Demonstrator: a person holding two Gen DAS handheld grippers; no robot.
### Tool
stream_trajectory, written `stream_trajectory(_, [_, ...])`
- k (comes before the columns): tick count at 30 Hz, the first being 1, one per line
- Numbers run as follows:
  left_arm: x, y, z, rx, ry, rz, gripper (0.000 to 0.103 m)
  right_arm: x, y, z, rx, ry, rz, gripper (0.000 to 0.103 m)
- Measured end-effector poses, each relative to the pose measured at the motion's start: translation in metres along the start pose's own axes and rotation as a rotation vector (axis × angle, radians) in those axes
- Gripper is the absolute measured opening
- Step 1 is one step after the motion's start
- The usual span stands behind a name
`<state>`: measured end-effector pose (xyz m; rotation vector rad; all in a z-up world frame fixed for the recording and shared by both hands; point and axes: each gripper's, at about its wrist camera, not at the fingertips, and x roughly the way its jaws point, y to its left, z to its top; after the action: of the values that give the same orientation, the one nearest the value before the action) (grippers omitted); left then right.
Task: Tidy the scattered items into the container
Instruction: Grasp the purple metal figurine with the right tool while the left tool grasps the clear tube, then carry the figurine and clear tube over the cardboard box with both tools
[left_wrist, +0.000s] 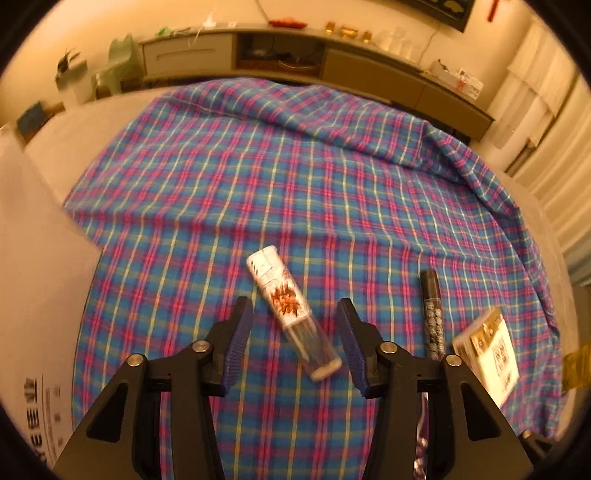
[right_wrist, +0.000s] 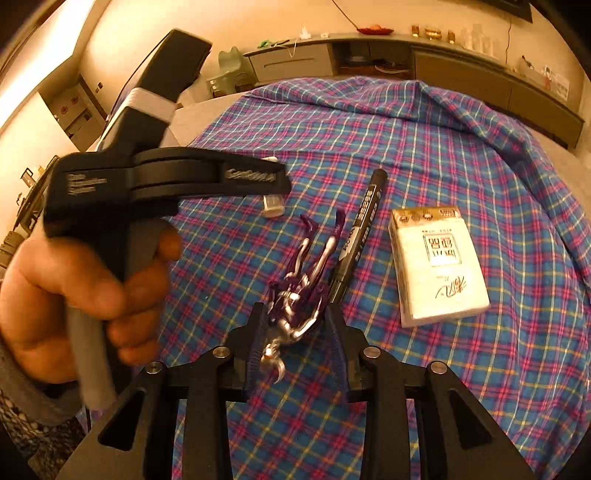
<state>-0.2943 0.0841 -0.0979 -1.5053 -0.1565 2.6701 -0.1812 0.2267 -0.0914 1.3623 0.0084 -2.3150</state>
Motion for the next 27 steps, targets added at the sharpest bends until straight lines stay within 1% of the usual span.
stream_trajectory(1, [0.000, -0.002, -0.001, 0.020, -0.013, 0.005, 0.051, 0.003, -0.001, 0.000, 0.003, -0.004, -0.005, 0.052])
stream_trajectory(2, [0.000, -0.004, -0.003, 0.044, -0.022, 0.008, 0.047, 0.006, -0.002, 0.000, 0.009, -0.012, -0.007, 0.055])
stream_trajectory(3, [-0.001, -0.005, -0.007, 0.076, -0.031, 0.015, 0.040, 0.010, -0.003, 0.001, 0.017, -0.016, -0.002, 0.055])
stream_trajectory(4, [-0.002, -0.007, -0.010, 0.104, -0.041, 0.024, 0.025, 0.013, -0.005, 0.001, 0.024, -0.025, 0.007, 0.055])
stream_trajectory(5, [-0.004, -0.006, -0.013, 0.118, -0.046, 0.025, 0.020, 0.014, -0.006, 0.001, 0.027, -0.049, 0.014, 0.055])
stream_trajectory(8, [-0.011, 0.006, -0.020, 0.104, -0.047, -0.003, 0.020, 0.017, -0.005, 0.002, 0.034, -0.038, 0.007, 0.033])
stream_trajectory(9, [-0.013, 0.010, -0.021, 0.089, -0.043, -0.014, 0.020, 0.017, -0.006, 0.002, 0.047, -0.033, 0.017, 0.028])
stream_trajectory(11, [-0.018, 0.019, -0.025, 0.047, -0.027, -0.048, 0.019, 0.017, -0.007, 0.002, 0.064, -0.026, 0.021, 0.026])
stream_trajectory(13, [-0.025, 0.025, -0.029, 0.025, -0.023, -0.067, 0.019, 0.014, -0.005, 0.001, 0.075, -0.025, 0.024, 0.026])
stream_trajectory(14, [-0.030, 0.028, -0.032, 0.023, -0.028, -0.071, 0.019, 0.012, -0.002, 0.000, 0.075, -0.027, 0.030, 0.023])
stream_trajectory(17, [-0.048, 0.034, -0.039, 0.016, -0.041, -0.092, 0.019, 0.006, 0.006, -0.001, 0.067, -0.036, 0.039, 0.020])
stream_trajectory(20, [-0.064, 0.037, -0.047, 0.019, -0.048, -0.113, 0.019, 0.003, 0.010, -0.001, 0.065, -0.038, 0.042, 0.020])
stream_trajectory(25, [-0.080, 0.042, -0.064, 0.019, -0.031, -0.136, 0.019, -0.005, 0.003, -0.011, 0.134, -0.031, 0.082, 0.020])
stream_trajectory(27, [-0.087, 0.042, -0.072, 0.016, -0.025, -0.155, 0.019, -0.011, -0.001, -0.017, 0.165, -0.034, 0.103, 0.020])
